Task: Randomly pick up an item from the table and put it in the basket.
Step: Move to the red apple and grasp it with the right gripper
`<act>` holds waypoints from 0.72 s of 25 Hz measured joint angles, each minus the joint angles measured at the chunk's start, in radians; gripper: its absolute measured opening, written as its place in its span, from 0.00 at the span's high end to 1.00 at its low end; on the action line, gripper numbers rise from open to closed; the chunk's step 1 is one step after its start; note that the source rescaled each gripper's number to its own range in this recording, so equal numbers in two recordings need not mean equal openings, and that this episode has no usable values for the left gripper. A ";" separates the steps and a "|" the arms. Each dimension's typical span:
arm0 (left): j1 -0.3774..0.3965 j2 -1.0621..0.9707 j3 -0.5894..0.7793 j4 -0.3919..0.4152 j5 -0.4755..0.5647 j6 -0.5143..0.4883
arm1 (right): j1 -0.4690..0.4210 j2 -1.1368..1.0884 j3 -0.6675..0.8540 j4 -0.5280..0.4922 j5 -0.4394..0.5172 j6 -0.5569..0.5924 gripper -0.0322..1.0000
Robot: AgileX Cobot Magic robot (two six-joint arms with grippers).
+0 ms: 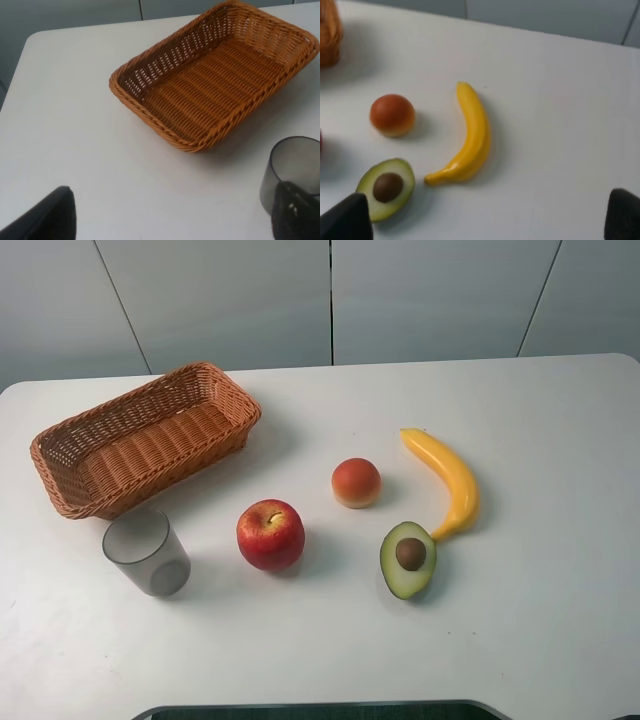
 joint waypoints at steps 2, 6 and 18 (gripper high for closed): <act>0.000 0.000 0.000 0.000 0.000 0.000 | 0.000 0.085 -0.027 0.042 0.000 -0.097 0.02; 0.000 0.000 0.000 0.000 0.000 0.000 | 0.012 0.247 -0.053 0.094 -0.002 -0.243 0.02; 0.000 0.000 0.000 0.000 0.000 0.000 | 0.471 0.756 -0.154 0.050 -0.099 -0.299 0.02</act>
